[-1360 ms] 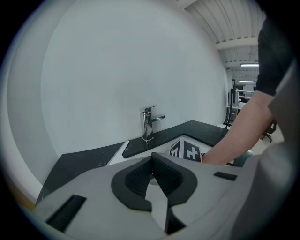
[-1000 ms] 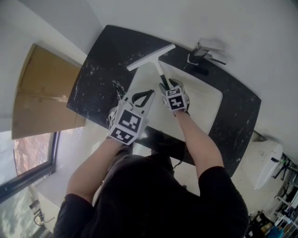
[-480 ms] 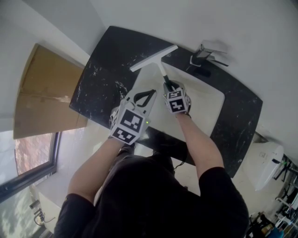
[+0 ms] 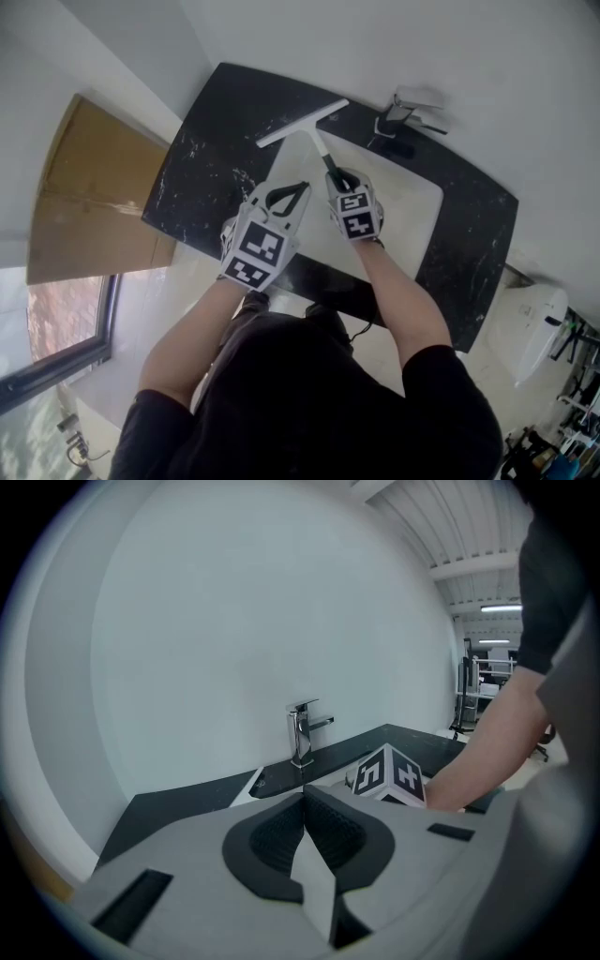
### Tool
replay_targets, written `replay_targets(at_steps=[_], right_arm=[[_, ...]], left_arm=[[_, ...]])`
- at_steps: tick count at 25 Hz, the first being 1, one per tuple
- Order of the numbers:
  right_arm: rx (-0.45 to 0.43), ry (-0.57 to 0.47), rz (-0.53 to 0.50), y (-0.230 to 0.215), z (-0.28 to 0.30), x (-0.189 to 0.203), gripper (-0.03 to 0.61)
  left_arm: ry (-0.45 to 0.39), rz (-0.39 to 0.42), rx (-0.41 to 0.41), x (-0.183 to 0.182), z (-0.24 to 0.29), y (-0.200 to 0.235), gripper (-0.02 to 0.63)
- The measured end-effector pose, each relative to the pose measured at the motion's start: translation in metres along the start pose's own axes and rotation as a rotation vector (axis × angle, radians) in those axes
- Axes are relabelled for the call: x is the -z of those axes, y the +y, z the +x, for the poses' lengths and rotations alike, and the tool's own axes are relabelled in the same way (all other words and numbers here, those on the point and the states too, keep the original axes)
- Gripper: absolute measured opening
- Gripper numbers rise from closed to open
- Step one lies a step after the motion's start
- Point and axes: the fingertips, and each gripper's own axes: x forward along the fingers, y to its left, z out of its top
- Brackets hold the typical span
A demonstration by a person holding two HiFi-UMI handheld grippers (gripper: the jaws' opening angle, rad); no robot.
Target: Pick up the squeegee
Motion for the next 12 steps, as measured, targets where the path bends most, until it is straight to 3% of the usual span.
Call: replay_targets(at_steps=[12], right_arm=[[0.018,-0.118,-0.008,0.02,-0.066,-0.038,0.095]], left_arm=[[-0.061,0.031,-0.002,-0.017,-0.033,-0.012,0.003]])
